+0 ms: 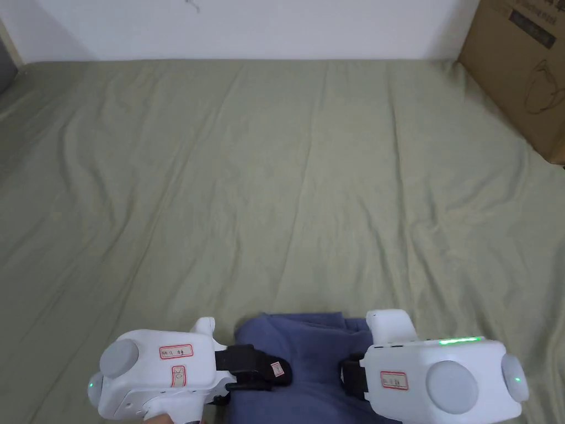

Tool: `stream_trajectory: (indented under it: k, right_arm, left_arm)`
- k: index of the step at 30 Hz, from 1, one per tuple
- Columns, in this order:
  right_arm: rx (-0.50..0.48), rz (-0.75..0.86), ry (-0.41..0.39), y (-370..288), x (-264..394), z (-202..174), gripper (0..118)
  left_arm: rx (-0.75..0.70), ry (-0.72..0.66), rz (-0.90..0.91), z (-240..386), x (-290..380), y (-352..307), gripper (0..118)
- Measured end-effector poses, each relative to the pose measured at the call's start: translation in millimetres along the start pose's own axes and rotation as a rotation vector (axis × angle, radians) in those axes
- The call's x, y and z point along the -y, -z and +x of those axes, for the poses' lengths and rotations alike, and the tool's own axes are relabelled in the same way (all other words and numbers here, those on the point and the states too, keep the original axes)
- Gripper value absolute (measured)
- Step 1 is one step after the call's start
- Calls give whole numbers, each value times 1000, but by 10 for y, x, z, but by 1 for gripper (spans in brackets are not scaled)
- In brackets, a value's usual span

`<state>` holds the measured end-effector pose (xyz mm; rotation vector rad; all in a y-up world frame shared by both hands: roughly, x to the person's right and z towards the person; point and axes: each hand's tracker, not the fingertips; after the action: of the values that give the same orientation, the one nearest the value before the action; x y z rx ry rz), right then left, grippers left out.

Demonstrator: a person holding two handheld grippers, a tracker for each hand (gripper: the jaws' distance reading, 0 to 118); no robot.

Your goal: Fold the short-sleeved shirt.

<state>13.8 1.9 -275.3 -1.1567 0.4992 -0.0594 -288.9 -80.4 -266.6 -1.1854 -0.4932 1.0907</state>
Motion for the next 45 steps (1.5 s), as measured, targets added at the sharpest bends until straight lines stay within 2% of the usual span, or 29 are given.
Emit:
stream_trajectory:
  k: [1,5,9,11,17,21,23,25,26,27,29,31,32,34,36,37,38,39,40,41,45]
  right_arm:
    - [-6,17,5,-56,-13,-10,0]
    - [12,59,-4,-224,-71,-47,0]
    - [11,77,-6,-288,-108,-42,0]
    - [16,80,2,-275,-101,-48,0]
    - [7,41,10,-124,-63,-102,0]
    - [18,17,-6,-36,-88,-164,0]
    - [8,11,-2,0,-110,-175,0]
    - [14,3,-5,14,-125,-241,0]
    - [21,-2,-10,31,-131,-251,0]
    - [27,-5,-11,36,-129,-267,0]
    - [24,-7,-7,19,-115,-282,0]
    - [17,-11,-1,21,-103,-283,0]
    - [20,-13,1,15,-96,-267,0]
    - [28,-16,3,26,-86,-262,0]
    - [28,-20,11,27,-76,-242,0]
    - [21,-18,9,15,-63,-244,0]
    - [18,-16,6,-2,-50,-253,0]
    - [14,-11,3,-23,-36,-260,0]
    - [11,-9,3,-42,-23,-260,0]
    - [6,-6,3,-53,-11,-258,0]
    - [-18,19,19,-143,42,-237,0]
  left_arm:
    - [-49,69,17,29,-15,-81,19]
    - [-102,125,67,90,-72,-519,19]
    - [-244,180,166,72,-218,-1240,19]
    - [-362,194,200,-6,-351,-1622,19]
    - [-867,234,271,-119,-744,-2599,19]
    - [-1291,258,283,-159,-938,-2893,19]
    - [-1430,284,297,-302,-1046,-3019,20]
    - [-1507,202,321,-446,-1171,-3132,33]
    - [-1530,156,347,-511,-1203,-3199,48]
    - [-1547,126,382,-563,-1221,-3246,59]
    - [-1599,113,410,-598,-1210,-3273,69]
    - [-1610,141,403,-579,-1153,-3302,102]
    - [-1592,153,417,-536,-1112,-3314,112]
    - [-1500,155,441,-440,-1029,-3349,112]
    - [-1467,146,442,-321,-958,-3329,112]
    - [-1433,159,450,-236,-909,-3306,110]
    - [-1399,179,471,-164,-865,-3312,93]
    - [-1345,208,496,-23,-774,-3272,62]
    - [-1282,236,510,94,-702,-3214,20]
    - [-1227,236,540,185,-622,-3153,0]
    - [-1074,353,580,648,-267,-2750,0]
